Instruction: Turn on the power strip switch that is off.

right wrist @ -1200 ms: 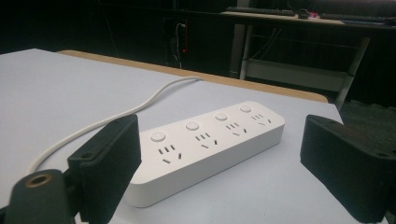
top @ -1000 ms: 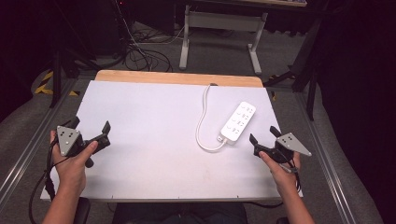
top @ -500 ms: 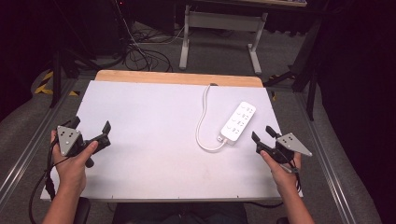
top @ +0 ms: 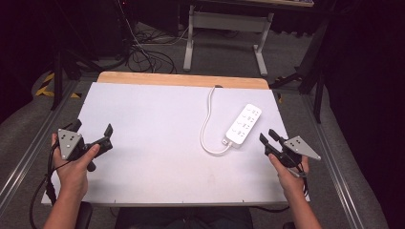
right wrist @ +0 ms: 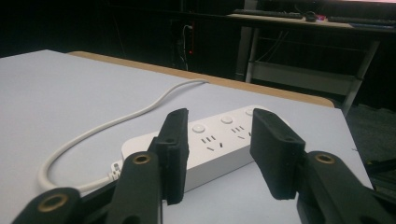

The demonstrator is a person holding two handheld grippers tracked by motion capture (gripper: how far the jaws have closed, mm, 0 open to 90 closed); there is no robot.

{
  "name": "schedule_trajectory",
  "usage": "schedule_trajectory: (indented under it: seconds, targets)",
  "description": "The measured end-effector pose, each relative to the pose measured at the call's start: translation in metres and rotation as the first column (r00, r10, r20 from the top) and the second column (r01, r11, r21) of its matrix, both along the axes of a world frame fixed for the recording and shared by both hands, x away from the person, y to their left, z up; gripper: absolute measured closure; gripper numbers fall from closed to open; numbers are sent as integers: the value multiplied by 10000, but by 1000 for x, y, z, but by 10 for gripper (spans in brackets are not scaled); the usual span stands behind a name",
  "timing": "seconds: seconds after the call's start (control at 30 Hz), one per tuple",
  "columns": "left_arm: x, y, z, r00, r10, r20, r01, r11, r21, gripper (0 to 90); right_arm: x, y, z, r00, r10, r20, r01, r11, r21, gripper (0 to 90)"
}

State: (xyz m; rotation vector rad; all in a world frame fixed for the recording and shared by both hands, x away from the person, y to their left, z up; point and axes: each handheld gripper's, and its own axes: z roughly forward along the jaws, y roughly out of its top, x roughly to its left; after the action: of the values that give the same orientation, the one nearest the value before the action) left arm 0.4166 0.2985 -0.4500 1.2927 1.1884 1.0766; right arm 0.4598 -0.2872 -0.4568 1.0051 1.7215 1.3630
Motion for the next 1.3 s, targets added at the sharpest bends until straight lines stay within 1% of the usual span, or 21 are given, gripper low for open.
schedule_trajectory:
  seconds: [0.07, 0.1, 0.13, 0.17, 0.2, 0.23, 0.27, 0.33, 0.37, 0.47, 0.63, 0.67, 0.7, 0.77, 0.93, 1.0, 1.07, 1.1, 1.17, 1.23, 1.3]
  targets:
    - [0, 0, 0, 10000, -7, 1, 7, 10000, -6, 15, -1, 0, 1, 10000, 90, -35, -90, 10000, 14, 634]
    - [0, 0, 0, 10000, -21, 7, 21, 10000, -9, 16, -1, 0, 2, 9999, 169, -32, -169, 9999, -22, 693]
    - [0, 0, 0, 10000, -21, 12, 21, 10000, -9, 16, -2, 0, 2, 9998, 190, -19, -190, 9998, -52, 722]
    - [0, 0, 0, 10000, -17, 12, 17, 10000, -13, 16, -2, 0, 2, 9998, 190, -19, -190, 9998, -52, 722]
    - [0, 0, 0, 10000, -29, 10, 29, 10000, -9, 18, -3, 1, 3, 9997, 229, -20, -229, 9997, -121, 780]
    - [0, 0, 0, 10000, -30, 7, 30, 10000, -5, 18, -3, 1, 3, 9997, 236, -8, -236, 9997, -72, 804]
    - [0, 0, 0, 10000, -36, 5, 36, 10000, -7, 18, -3, 1, 3, 9997, 236, -8, -236, 9997, -72, 804]
    - [0, -1, 0, 10000, -66, -10, 66, 10000, -11, 18, -4, 0, 4, 9992, 327, -238, -320, 9991, 278, 836]
    - [0, -1, 0, 10000, -63, -1, 63, 10000, -1, 19, -5, 0, 5, 9979, 432, -476, -411, 9981, 456, 863]
    - [0, -1, 0, 10000, -91, -13, 91, 10000, -16, 19, -6, 1, 6, 9957, 604, -702, -578, 9976, 383, 894]
    - [0, -1, 0, 9999, -129, -27, 129, 9999, -16, 20, -7, 4, 10, 9923, 770, -965, -748, 9969, 255, 900]
    - [0, -1, 0, 9999, -137, -27, 137, 9999, 0, 22, -7, 6, 10, 9890, 854, -1211, -871, 9962, -89, 900]
    - [0, -1, 0, 9999, -137, -29, 137, 9999, -15, 22, -7, 6, 10, 9890, 854, -1211, -871, 9962, -89, 900]
    - [0, -1, 0, 9999, -151, -28, 151, 9999, 10, 25, -6, 7, 13, 9871, 971, -1272, -1018, 9943, -311, 900]
    - [1, -3, 0, 9998, -181, -55, 181, 9998, 57, 27, -5, 4, 19, 9874, 974, -1250, -1021, 9943, -317, 900]
    - [1, -3, 0, 9998, -185, -36, 186, 9998, 124, 26, -2, 2, 26, 9853, 1000, -1382, -1029, 9946, -141, 900]
    - [1, -3, 0, 9998, -172, -44, 172, 9997, 171, 26, 0, 1, 29, 9840, 1032, -1454, -1064, 9942, -143, 900]
    - [1, -3, 0, 9998, -171, -45, 171, 9997, 187, 26, 7, 2, 35, 9829, 929, -1591, -969, 9951, -177, 900]
    - [1, -3, 0, 9999, -164, -38, 165, 9996, 211, 26, 9, 2, 38, 9824, 904, -1638, -946, 9953, -185, 900]
    - [1, -3, -1, 9998, -178, -38, 179, 9996, 217, 26, 19, 6, 45, 9803, 794, -1811, -861, 9958, -300, 900]
    - [1, -3, -1, 9998, -175, -39, 175, 9996, 207, 26, 22, 8, 47, 9792, 791, -1870, -864, 9958, -313, 900]
